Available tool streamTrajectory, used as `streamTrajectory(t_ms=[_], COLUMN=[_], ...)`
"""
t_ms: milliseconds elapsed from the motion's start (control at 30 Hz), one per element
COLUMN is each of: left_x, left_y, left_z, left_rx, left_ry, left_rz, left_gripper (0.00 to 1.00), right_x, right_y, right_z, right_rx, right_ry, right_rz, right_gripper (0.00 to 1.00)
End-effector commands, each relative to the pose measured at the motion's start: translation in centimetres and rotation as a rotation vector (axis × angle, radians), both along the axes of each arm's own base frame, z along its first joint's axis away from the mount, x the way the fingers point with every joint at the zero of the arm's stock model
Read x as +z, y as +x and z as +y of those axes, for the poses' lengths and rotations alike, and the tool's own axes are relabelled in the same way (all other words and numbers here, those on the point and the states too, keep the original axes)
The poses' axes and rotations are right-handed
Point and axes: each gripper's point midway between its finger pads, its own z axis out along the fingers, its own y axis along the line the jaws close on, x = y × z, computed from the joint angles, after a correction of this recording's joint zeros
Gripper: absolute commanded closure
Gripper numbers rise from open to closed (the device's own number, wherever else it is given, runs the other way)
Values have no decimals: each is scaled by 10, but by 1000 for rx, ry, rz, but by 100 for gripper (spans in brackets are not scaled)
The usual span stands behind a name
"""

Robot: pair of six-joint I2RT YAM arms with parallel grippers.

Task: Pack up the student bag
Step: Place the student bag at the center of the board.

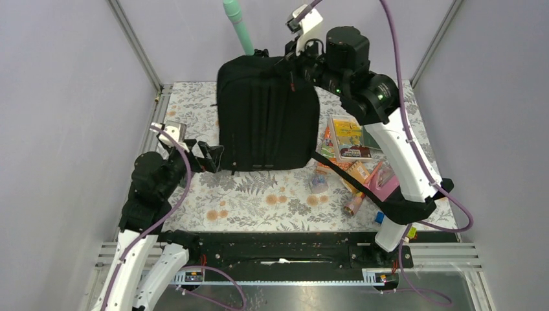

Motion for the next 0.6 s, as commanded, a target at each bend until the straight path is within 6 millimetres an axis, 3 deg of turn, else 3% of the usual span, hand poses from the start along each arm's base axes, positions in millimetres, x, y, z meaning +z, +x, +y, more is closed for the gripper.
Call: streamTrajectory(t_ms=[0,233,467,567], left_x=[41,22,11,2], left_y=[-14,-16,-21,-13], left_z=[-12,-8,-23,-14], left_rx=[-78,-52,-122,-54], left_ry=[-69,-78,-139,-126], left_rz=[-123,-64,-31,-7], left_gripper=[1,1,1,1], right_x=[32,-28,-50,-55], right_y=[-45,-55,-58,-62], right_z=[36,56,54,53], right_rx=[275,360,361,370], right_ry=[141,76,50,43], right_rz=[-30,109,148,154], right_gripper=[100,100,100,100])
